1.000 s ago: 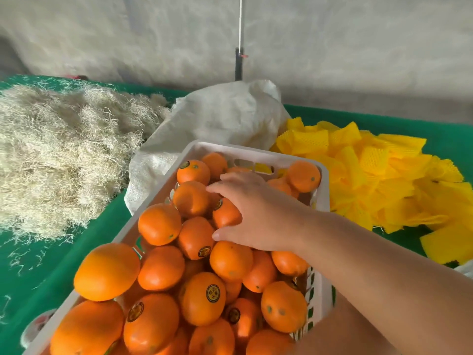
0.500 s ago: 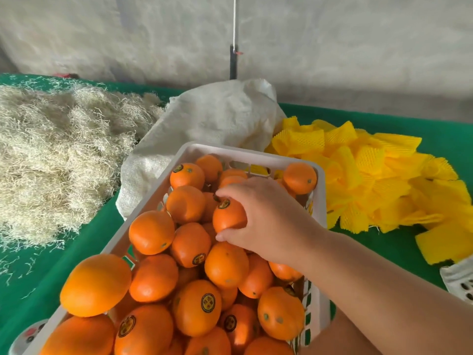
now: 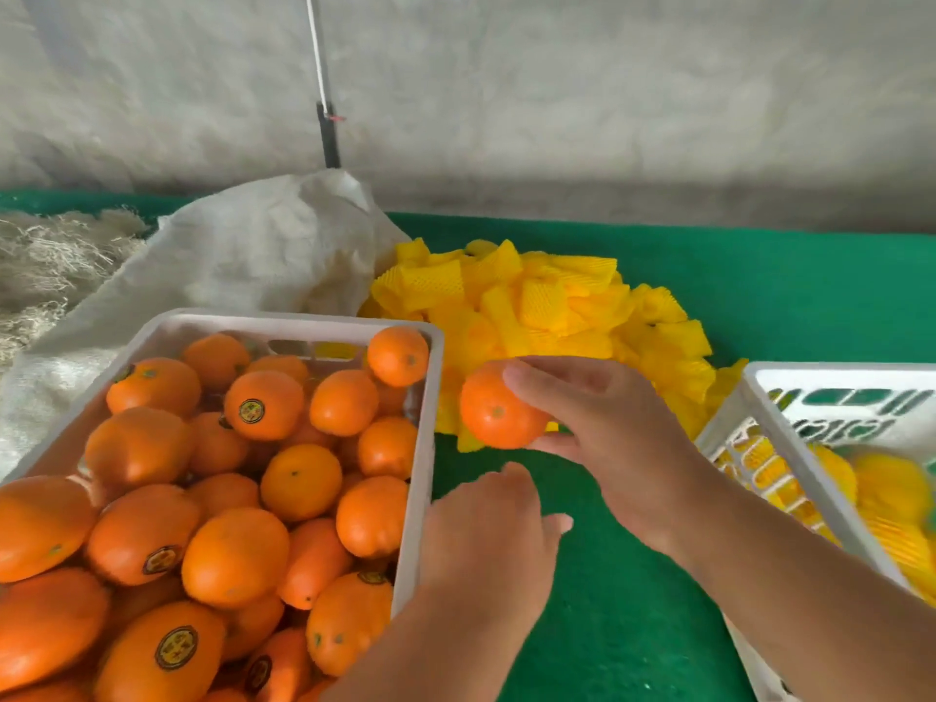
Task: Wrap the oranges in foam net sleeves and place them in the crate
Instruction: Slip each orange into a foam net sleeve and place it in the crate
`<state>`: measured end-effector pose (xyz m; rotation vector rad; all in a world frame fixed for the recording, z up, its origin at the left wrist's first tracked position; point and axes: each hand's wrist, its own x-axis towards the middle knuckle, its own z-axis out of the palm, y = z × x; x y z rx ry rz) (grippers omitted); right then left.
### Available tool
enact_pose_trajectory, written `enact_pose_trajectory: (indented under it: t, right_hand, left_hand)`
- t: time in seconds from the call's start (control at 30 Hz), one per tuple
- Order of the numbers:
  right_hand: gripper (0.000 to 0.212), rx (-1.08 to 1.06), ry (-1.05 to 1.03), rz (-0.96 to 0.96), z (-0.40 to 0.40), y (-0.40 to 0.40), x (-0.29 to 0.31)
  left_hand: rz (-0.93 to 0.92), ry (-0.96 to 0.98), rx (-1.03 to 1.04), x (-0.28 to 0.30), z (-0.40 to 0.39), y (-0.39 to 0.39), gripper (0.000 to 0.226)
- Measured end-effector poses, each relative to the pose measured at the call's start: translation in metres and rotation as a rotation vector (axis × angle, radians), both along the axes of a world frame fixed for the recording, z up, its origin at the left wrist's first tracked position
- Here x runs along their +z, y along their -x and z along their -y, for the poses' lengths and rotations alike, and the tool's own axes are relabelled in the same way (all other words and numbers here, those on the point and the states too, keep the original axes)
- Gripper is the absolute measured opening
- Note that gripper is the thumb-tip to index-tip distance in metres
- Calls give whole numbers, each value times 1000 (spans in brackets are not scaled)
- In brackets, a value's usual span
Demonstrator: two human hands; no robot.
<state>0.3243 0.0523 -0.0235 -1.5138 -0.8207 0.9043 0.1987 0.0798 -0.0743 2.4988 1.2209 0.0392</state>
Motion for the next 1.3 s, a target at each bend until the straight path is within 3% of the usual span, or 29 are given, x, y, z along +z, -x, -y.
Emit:
enact_pose_trajectory:
  t: [0.1,0.13,0.2,0.37,0.5,0.6,0.7,0.77,0.83,0.97,1.07,1.13,1.3]
  right_hand:
    - [42,-78,81,-37,32,-36,-10]
    - [39,-92,113,-20,42,-44,-16]
    - [32,-70,164,-15,59,-51,-26]
    - [24,79,160,-72,69,-39,-45]
    - [39,137,171,-130,58,-40,-57]
    - [48,147,264,-140,40,-52,-70]
    - [41,34,399,264,16,-72,-89]
    - [48,10,548,652,1,-89,-100]
    - [59,-9,733,884,-12,-107,-108]
    - [73,-156,976,923,-24,-143,-116]
    - [49,-185,1057,848,-25,-160,-117]
    - [33,-176,1035,892,-23,-162,-121]
    - [25,-149,825,993,-8,-160,-108]
  left_hand:
    - [91,-151,124,-7,2,-5,94]
    - [140,-163,101,-10,3,-7,112]
    - [269,-105,-2,-12,6,-11,128]
    - [355,-40,-169,-17,12,-13,114]
    - [300,-132,-153,-17,4,-12,76]
    - [209,-161,-142,-18,0,-11,76]
    - [131,-141,-134,-23,-4,-10,85]
    - [96,-134,-137,-25,-7,-10,86]
    - [80,-140,-144,-27,-7,-10,87]
    - [80,-136,-152,-27,-8,-11,87]
    - [82,-128,-152,-27,-7,-11,83]
    - [78,-129,-151,-27,-7,-11,82]
    - [78,-142,-167,-28,-8,-10,82]
